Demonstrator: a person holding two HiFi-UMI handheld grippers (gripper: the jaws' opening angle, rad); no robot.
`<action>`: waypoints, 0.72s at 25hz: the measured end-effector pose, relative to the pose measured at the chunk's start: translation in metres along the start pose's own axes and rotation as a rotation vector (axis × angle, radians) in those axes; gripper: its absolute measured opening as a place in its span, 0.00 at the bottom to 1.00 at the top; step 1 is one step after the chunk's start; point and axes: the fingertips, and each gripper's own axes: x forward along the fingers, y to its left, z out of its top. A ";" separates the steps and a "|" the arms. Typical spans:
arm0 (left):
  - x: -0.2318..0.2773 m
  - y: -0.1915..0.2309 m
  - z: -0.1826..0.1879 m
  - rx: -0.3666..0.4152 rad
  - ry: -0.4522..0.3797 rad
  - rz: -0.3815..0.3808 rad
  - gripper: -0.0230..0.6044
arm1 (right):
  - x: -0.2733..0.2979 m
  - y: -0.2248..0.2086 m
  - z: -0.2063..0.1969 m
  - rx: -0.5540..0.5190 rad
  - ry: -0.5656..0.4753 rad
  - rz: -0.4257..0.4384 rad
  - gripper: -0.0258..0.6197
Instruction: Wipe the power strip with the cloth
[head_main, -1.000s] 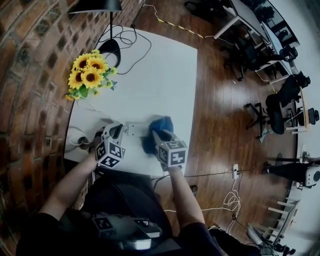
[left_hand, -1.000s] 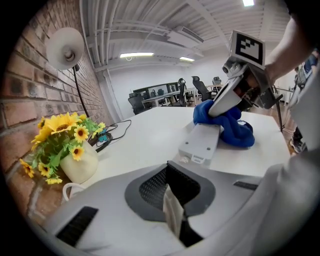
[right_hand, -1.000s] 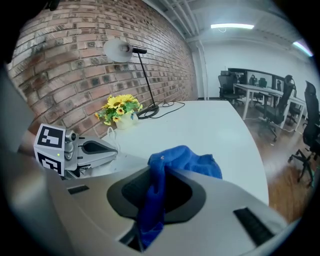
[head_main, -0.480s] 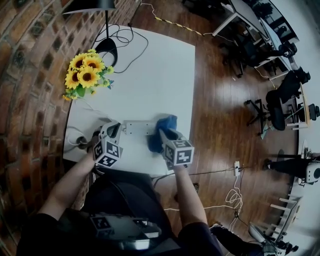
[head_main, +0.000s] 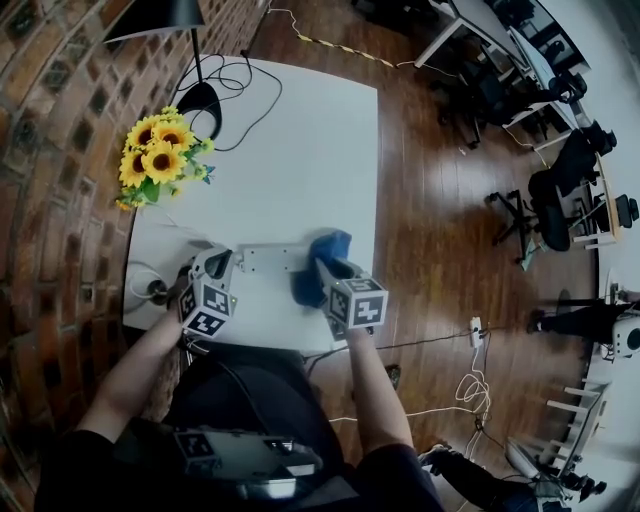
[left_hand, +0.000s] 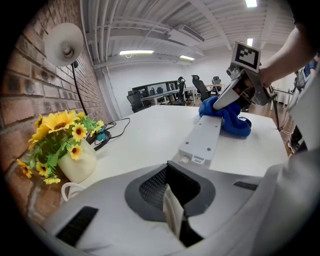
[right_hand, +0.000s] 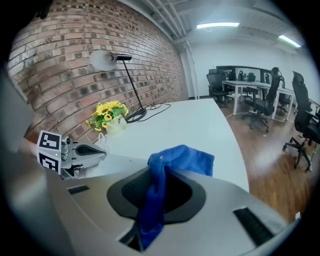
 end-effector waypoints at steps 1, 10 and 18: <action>-0.001 0.000 0.000 -0.003 0.006 -0.001 0.07 | 0.000 0.000 0.000 0.001 -0.003 -0.001 0.13; -0.004 0.002 0.002 -0.023 0.022 -0.027 0.07 | -0.005 -0.003 0.010 0.097 0.007 0.057 0.13; -0.001 0.001 0.003 -0.015 0.014 -0.039 0.07 | -0.009 -0.022 0.007 0.116 0.037 0.014 0.13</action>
